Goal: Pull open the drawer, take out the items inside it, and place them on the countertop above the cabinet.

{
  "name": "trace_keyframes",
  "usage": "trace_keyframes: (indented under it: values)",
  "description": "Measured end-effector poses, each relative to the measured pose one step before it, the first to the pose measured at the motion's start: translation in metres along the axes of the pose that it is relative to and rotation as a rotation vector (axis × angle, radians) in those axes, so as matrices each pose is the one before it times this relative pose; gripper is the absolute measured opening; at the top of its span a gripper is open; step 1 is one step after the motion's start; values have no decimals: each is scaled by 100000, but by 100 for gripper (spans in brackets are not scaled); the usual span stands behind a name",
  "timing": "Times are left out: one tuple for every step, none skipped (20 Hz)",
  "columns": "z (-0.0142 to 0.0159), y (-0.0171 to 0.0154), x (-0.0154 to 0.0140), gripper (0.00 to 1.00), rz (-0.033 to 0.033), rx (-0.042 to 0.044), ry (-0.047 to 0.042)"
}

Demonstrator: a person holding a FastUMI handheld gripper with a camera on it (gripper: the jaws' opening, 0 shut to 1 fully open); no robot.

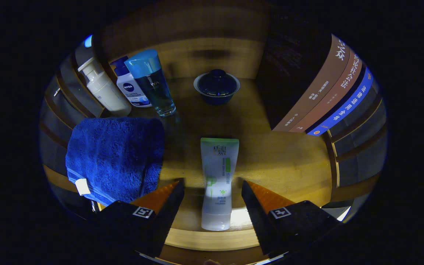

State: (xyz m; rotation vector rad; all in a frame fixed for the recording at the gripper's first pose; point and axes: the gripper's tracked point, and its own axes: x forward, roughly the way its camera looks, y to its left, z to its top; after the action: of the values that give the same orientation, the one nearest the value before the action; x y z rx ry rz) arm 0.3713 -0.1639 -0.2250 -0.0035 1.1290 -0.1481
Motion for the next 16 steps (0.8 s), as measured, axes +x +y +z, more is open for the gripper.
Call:
trace_keyframes:
  values:
    - [-68,20,-258,100,-72,231,-736]
    - [-110,42,-179,100,361,710,-600]
    - [-86,195,-444,100,675,1105,-1067]
    - [-38,187,-457,100,763,1025,-1577]
    - [7,178,-491,100,1244,358,-2038]
    - [43,128,-644,100,732,-90,-2755]
    - [41,156,-788,100,711,-161,-3293]
    - [159,224,-789,100,945,-424,-3816]
    - [142,422,-918,100,1197,-228,-4226]
    - [161,274,-1112,99,738,144,-4474]
    - [225,159,-1047,99,614,357,-4359]
    - [168,185,-1034,99,452,64,-4489]
    - [170,169,-1198,99,-106,-412,-4665]
    - [254,-66,-1183,100,-244,-886,-4912]
    - [249,13,-1209,100,-250,-781,-4965]
    - [209,6,-1377,99,-251,-117,-5296]
